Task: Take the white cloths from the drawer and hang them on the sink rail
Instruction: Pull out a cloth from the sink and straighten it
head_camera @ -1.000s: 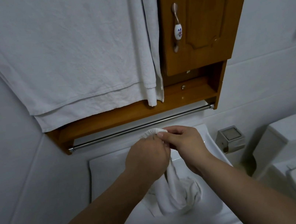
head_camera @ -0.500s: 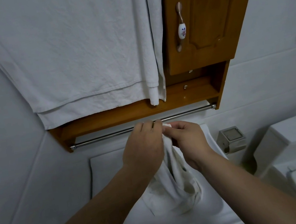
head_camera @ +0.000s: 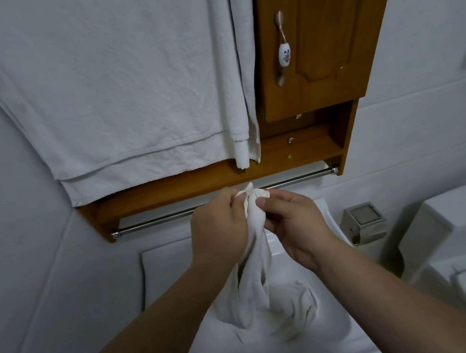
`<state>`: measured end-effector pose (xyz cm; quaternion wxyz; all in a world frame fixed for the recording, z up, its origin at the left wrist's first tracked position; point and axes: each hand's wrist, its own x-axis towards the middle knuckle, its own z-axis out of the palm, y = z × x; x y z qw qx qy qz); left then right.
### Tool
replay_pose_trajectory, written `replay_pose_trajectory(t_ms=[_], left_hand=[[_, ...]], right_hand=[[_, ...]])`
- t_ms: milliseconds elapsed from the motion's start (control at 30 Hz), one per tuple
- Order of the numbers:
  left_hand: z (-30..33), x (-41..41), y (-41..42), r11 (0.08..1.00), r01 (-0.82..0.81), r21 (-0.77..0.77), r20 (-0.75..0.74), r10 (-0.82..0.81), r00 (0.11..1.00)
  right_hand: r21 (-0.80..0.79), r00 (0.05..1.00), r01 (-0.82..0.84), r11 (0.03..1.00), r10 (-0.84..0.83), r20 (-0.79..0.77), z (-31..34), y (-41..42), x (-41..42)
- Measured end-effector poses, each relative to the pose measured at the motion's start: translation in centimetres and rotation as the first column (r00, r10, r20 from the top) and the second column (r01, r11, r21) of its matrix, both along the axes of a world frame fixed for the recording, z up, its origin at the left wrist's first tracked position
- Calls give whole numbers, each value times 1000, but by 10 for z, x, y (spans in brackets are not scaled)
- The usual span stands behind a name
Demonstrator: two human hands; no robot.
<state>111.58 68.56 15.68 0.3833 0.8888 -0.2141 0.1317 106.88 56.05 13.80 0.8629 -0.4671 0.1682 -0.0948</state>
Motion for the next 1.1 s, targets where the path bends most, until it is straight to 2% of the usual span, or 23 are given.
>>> replay_pose_trajectory(t_ms=[67, 100, 167, 267, 433, 600, 867, 1100], left_hand=[[2, 4, 1, 992, -52, -119, -188, 29, 982], [4, 5, 2, 986, -67, -153, -237, 30, 971], [4, 1, 3, 993, -36, -116, -219, 9, 976], [4, -11, 3, 997, 38, -63, -177, -49, 983], [-1, -10, 3, 990, 21, -139, -206, -50, 977], [0, -13, 3, 989, 54, -138, -158, -76, 985], [-4, -13, 2, 983, -29, -183, -153, 1, 988], [-7, -24, 3, 937, -63, -343, -199, -7, 980]], right_hand=[[61, 1000, 5, 998, -5, 3, 0, 1, -1], [79, 1000, 12, 997, -12, 1, -1, 1, -1], [64, 999, 30, 998, -30, -11, -1, 2, -1], [-63, 998, 63, 996, -65, -20, 2, 3, -2], [-331, 994, 104, 938, -106, 11, 1, 4, -6], [-325, 992, 118, 938, -124, 3, 1, 1, -11], [-418, 996, 92, 904, -89, 27, 6, 3, -18], [-504, 995, 92, 859, -63, 73, 10, 7, -25]])
